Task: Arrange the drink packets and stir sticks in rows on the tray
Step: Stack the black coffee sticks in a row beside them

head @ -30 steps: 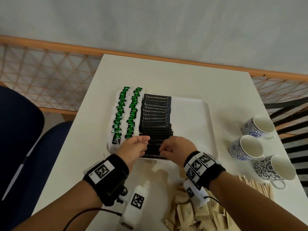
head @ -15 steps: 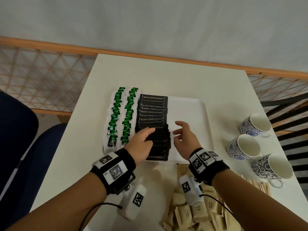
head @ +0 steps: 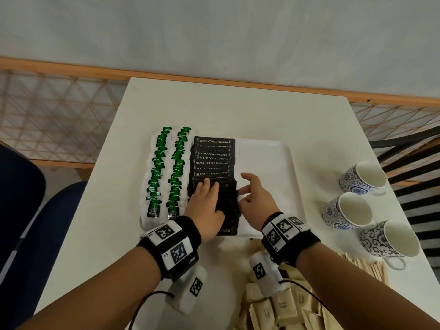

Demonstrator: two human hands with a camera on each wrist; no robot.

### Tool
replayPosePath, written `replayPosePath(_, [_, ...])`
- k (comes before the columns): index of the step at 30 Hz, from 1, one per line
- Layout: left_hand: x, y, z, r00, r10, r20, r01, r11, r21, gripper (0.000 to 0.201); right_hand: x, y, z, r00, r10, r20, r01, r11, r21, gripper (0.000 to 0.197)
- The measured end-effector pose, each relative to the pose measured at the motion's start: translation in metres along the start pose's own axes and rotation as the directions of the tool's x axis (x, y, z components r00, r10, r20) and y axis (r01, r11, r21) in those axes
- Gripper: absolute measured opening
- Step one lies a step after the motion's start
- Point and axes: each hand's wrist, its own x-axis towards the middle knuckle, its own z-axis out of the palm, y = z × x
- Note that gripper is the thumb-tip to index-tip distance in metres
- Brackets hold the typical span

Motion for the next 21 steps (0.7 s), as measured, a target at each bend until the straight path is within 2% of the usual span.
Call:
replayPosePath(4, [0.010, -0.001, 0.000, 1.000, -0.014, -0.018, 0.015, 0.997, 0.082, 0.072, 0.008, -0.003, -0.002, 0.999, 0.020, -0.043, -0.019, 1.000, 0.025, 0.058])
replayPosePath(9, [0.016, -0.001, 0.002, 1.000, -0.009, -0.012, 0.012, 0.976, 0.219, 0.072, 0.014, -0.008, 0.000, 1.000, -0.005, 0.008, 0.005, 1.000, 0.003, 0.056])
replayPosePath(15, [0.018, -0.001, -0.001, 1.000, 0.000, -0.010, 0.002, 0.981, 0.192, 0.068, 0.020, -0.008, -0.010, 0.999, 0.036, -0.031, -0.035, 0.999, 0.015, 0.056])
replayPosePath(21, [0.026, 0.003, -0.011, 1.000, -0.001, -0.018, 0.004, 0.986, 0.164, 0.067, 0.055, -0.028, -0.014, 0.996, 0.074, -0.053, -0.069, 0.993, 0.097, 0.059])
